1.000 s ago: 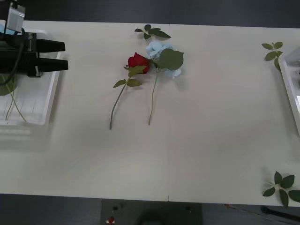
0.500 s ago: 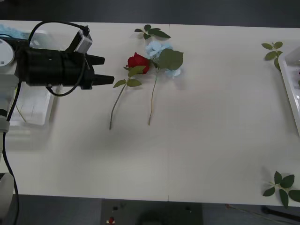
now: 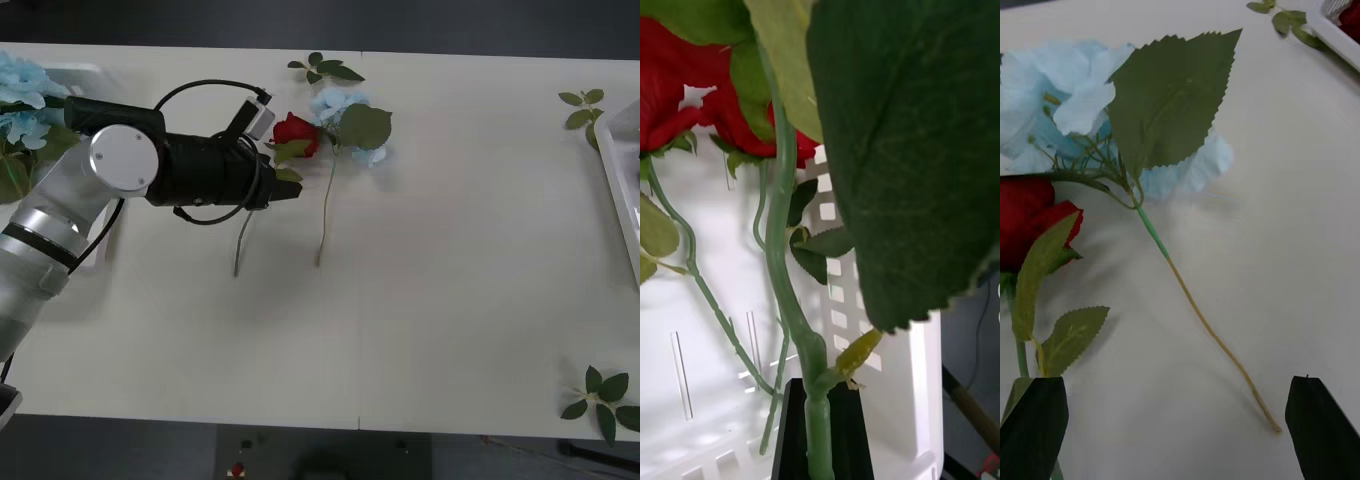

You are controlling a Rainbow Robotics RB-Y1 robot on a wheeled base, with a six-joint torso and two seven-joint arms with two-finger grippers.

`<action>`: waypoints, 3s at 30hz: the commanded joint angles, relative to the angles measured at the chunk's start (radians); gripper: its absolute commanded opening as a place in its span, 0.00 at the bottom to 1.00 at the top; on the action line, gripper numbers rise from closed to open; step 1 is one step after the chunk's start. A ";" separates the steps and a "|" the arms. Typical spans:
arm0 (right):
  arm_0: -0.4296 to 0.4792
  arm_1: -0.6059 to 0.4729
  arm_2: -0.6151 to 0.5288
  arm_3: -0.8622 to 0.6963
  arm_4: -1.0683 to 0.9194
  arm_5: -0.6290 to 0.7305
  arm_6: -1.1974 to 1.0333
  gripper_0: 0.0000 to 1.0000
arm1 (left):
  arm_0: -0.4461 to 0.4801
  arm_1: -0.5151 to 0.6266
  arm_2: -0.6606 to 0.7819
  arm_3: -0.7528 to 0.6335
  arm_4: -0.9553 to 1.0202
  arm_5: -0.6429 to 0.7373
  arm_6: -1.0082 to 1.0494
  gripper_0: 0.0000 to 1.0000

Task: Put the red flowers into the right box and the blue flowers into the left box

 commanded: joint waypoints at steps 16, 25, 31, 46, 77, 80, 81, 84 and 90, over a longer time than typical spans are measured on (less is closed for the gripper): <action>-0.025 0.009 -0.016 -0.047 0.034 0.033 -0.019 0.73 | -0.150 0.104 -0.132 -0.025 -0.361 0.002 0.876 0.84; -0.025 0.009 -0.025 -0.086 0.014 0.040 -0.010 0.73 | -0.283 0.145 -0.278 0.074 -0.386 0.002 0.988 0.84; -0.025 0.008 -0.114 -0.175 -0.126 0.164 -0.004 0.73 | -0.329 0.116 -0.337 0.159 -0.424 0.002 1.006 0.84; -0.024 -0.112 -0.143 -0.290 -0.788 0.293 -0.004 0.73 | -0.443 0.025 -0.491 0.303 -0.464 -0.005 1.144 0.84; -0.031 -0.408 0.629 -0.885 -1.483 -0.676 -0.192 0.73 | -0.504 -0.107 -0.681 0.558 -0.580 -0.156 1.198 0.84; -0.031 -0.417 0.647 -0.929 -1.483 -0.721 -0.192 0.73 | -0.501 -0.107 -0.690 0.564 -0.580 -0.156 1.203 0.84; -0.031 -0.419 0.647 -0.939 -1.485 -0.722 -0.192 0.73 | -0.499 -0.107 -0.690 0.564 -0.580 -0.156 1.204 0.84; -0.031 -0.431 0.649 -0.960 -1.483 -0.725 -0.192 0.73 | -0.498 -0.107 -0.690 0.565 -0.580 -0.156 1.207 0.84; -0.031 -0.456 0.667 -0.986 -1.483 -0.725 -0.192 0.73 | -0.495 -0.107 -0.690 0.565 -0.582 -0.156 1.207 0.84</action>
